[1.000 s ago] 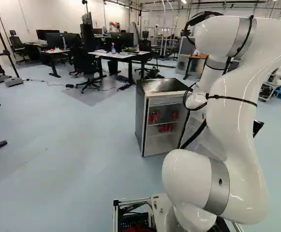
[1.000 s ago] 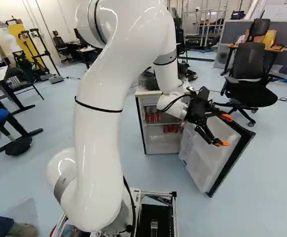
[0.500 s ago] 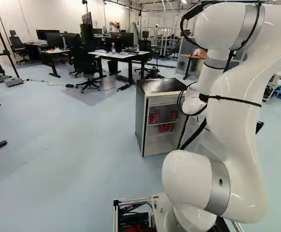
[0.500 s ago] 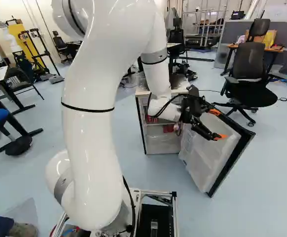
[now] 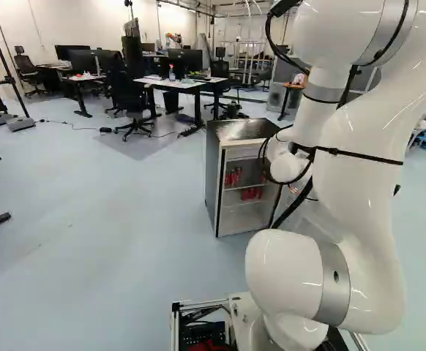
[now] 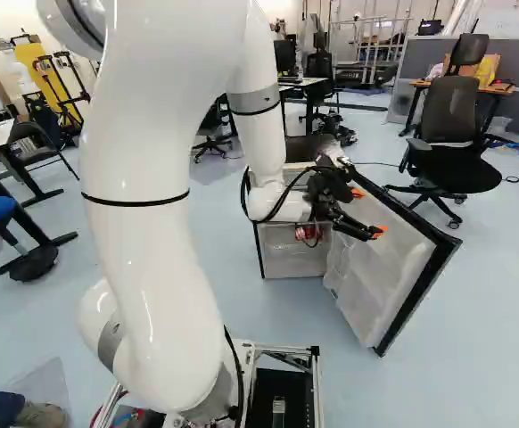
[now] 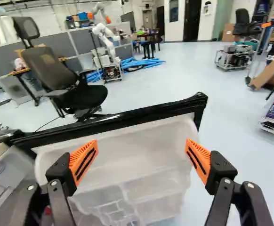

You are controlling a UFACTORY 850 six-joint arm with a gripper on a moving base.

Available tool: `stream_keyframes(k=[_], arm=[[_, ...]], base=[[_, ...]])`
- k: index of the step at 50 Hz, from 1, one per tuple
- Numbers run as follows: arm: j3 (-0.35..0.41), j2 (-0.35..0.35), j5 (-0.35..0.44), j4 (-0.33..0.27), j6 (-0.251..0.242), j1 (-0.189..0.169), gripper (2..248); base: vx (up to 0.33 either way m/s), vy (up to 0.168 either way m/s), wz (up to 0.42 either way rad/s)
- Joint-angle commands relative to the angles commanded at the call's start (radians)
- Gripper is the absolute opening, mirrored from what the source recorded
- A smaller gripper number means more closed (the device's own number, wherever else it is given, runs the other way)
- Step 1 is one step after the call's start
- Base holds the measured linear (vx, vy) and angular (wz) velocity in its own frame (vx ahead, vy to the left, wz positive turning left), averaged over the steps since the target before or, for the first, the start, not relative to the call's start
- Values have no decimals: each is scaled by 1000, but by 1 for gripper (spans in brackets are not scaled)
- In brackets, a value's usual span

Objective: Grab a drink from the fridge

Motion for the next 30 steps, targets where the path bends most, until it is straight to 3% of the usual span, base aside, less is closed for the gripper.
stream_keyframes(k=[13, 30], arm=[[69, 48, -21, -137, 0, 38, 247], [129, 53, -48, -315, 0, 89, 247]], base=[[0, 0, 0], [0, 0, 0]])
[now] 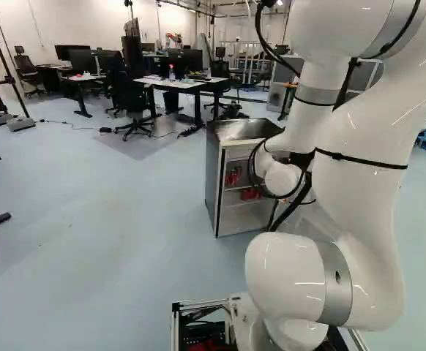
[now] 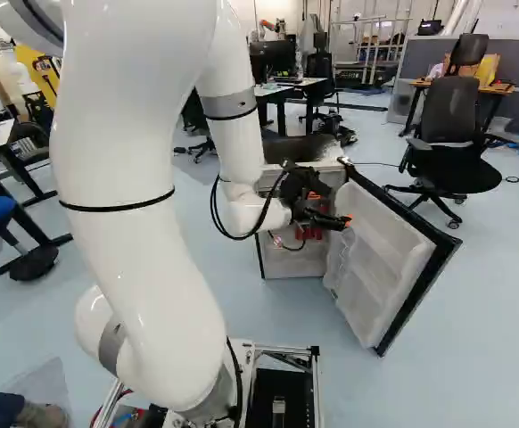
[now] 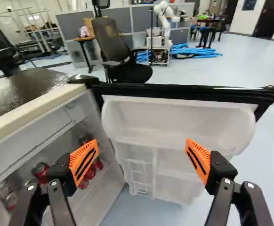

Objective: Grab a drink from the fridge

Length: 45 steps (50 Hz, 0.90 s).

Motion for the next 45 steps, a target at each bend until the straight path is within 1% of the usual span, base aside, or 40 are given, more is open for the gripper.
stream_keyframes(k=[5, 27, 45], arm=[[0, -14, -8, -53, 0, 5, 247], [-24, -90, -43, -284, 0, 5, 247], [-46, -153, -48, -473, 0, 5, 247]], base=[[0, 0, 0], [0, 0, 0], [0, 0, 0]])
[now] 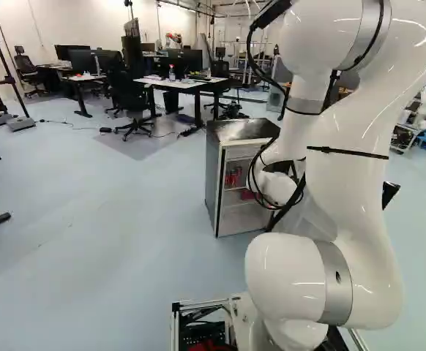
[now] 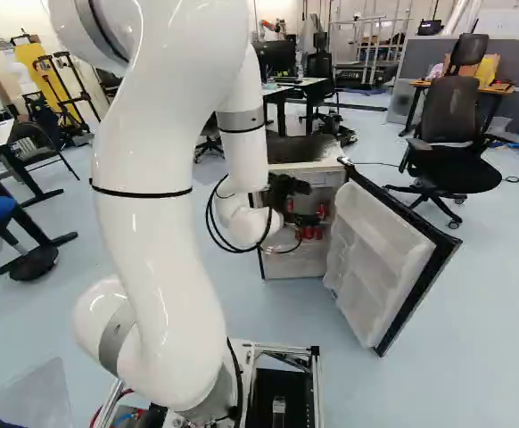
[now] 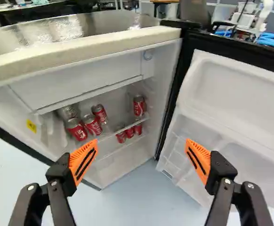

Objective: Grab a drink from the fridge

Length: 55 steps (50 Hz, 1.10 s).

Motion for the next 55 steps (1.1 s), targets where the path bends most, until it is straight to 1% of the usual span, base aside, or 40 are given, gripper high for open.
stream_keyframes(k=[8, 20, 33, 55], arm=[[-11, -29, 0, -79, 0, 0, 247], [-39, -78, 0, -143, 0, -3, 247], [-86, -142, 0, -151, 0, -5, 247], [-204, -269, 0, -151, 0, -1, 247]], base=[[0, 0, 0], [0, 0, 0], [0, 0, 0], [0, 0, 0]])
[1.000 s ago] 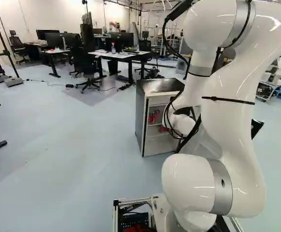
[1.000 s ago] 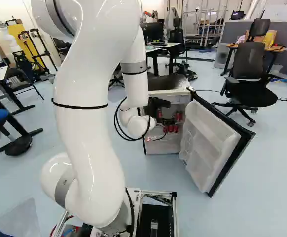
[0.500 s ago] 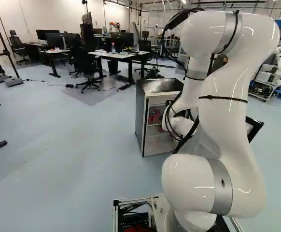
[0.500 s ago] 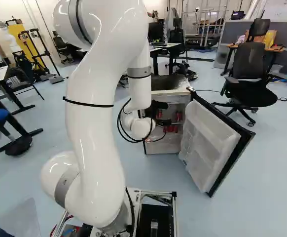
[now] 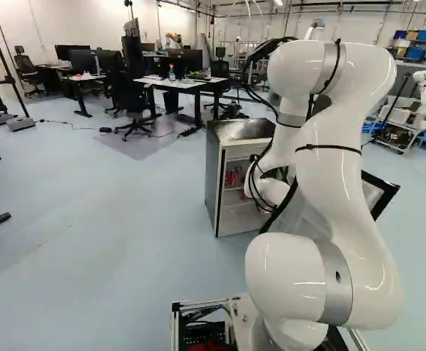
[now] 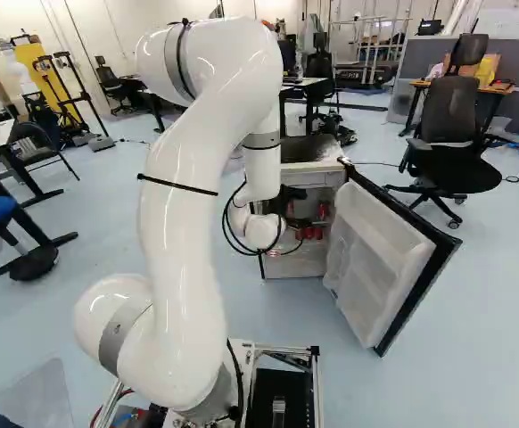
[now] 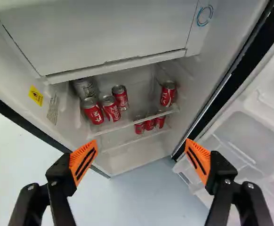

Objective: Grab a drink from the fridge

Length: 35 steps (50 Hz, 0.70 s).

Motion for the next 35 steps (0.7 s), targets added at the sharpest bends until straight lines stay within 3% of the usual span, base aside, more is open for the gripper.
stream_keyframes(k=[35], arm=[[-190, -190, 57, 0, 0, 0, 247]], base=[[0, 0, 0]])
